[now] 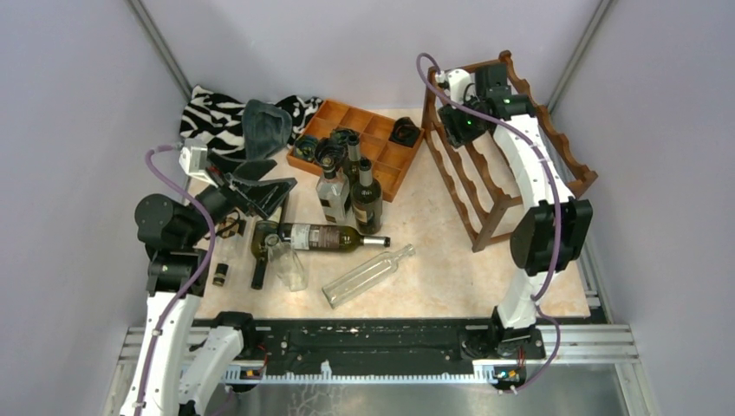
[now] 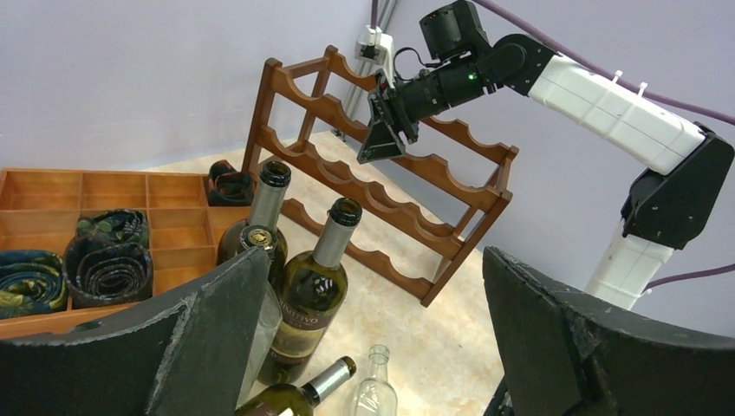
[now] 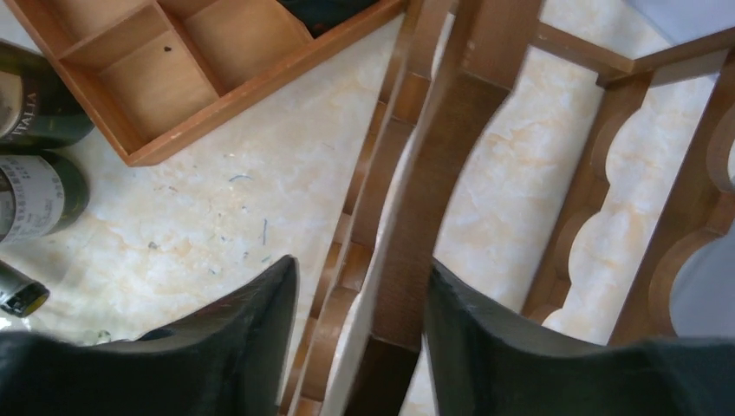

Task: Put the wine bottle on the wine rack
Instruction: Move the wine rack to the corner of the board.

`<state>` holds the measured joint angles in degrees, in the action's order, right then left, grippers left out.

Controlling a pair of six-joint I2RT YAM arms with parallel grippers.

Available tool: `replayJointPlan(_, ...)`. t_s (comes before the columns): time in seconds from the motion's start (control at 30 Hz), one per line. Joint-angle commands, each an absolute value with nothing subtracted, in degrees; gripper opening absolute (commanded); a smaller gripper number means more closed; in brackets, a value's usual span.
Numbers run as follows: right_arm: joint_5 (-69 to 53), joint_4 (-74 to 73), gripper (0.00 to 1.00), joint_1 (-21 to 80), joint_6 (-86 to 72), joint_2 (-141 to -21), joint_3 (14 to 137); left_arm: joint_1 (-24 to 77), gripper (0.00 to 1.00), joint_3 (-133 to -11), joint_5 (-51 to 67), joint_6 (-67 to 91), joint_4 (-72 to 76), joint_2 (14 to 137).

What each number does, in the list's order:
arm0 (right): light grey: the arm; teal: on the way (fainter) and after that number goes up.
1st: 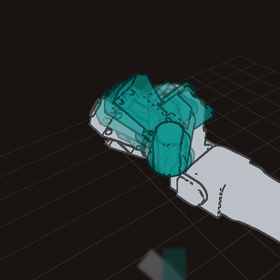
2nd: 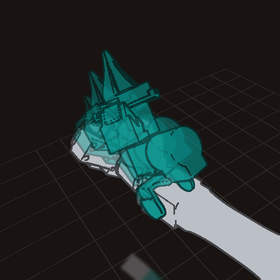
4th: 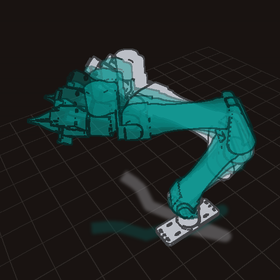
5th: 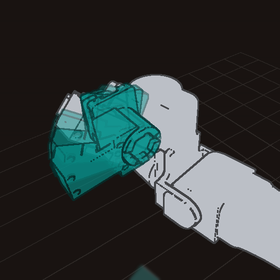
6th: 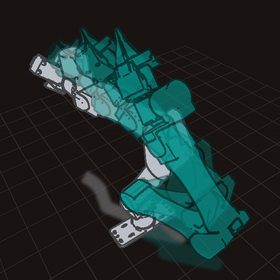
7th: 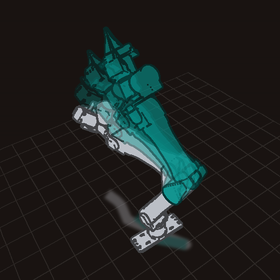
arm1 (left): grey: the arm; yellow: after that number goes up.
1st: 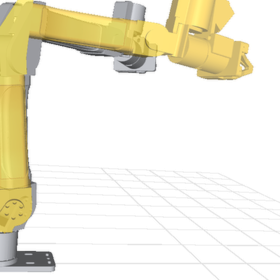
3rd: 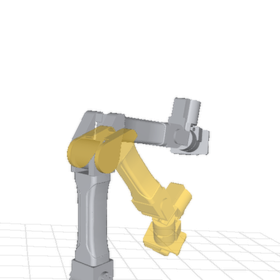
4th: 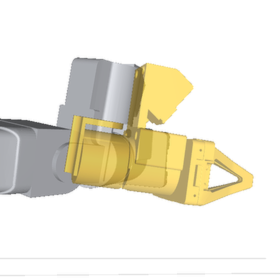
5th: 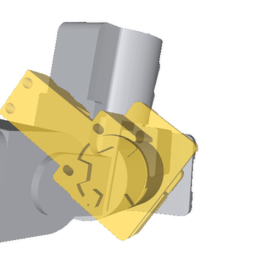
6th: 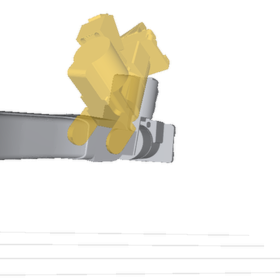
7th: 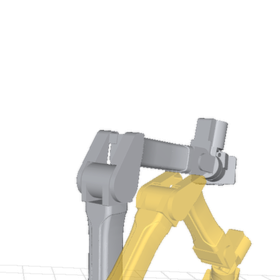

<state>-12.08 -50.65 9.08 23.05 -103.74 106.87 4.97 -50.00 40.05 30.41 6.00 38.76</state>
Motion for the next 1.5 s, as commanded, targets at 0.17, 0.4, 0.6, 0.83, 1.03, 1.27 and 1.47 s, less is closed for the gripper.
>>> replayJointPlan(0.17,-12.13,-53.66,0.89,10.98,25.1,-98.26,119.25,4.66,0.99,-53.54,46.36,33.0,6.87,41.53)
replayJointPlan(0.4,-30.1,-59.7,0.94,10.94,32.18,-90.07,118.53,5.29,0.94,-61.93,50.66,29.35,-0.54,46.7)
replayJointPlan(0.6,-62.73,-64.07,0.94,11.07,51.17,-77.21,100.06,20.92,0.92,-67.9,38.03,19.7,-13.39,53.02)
replayJointPlan(0.83,-75.43,-74.61,0.96,11.68,75.9,-70.16,81.67,39.97,0.89,-71.61,25.4,11.84,-20.44,58.35)
replayJointPlan(1.03,-72.88,-74.89,0.96,11.98,77.55,-65.8,71.82,49.63,0.86,-66.19,21.42,12.72,-23.12,57.67)
replayJointPlan(1.27,-71.39,-72.71,0.94,11.86,76.03,-61.51,63.57,57.16,0.86,-61.38,15.01,11.37,-23.63,56.96)
replayJointPlan(1.47,-70.61,-69.45,0.94,10.38,72.26,-60.33,60.88,59.4,0.84,-57.27,13.97,7.33,-23.24,59.59)
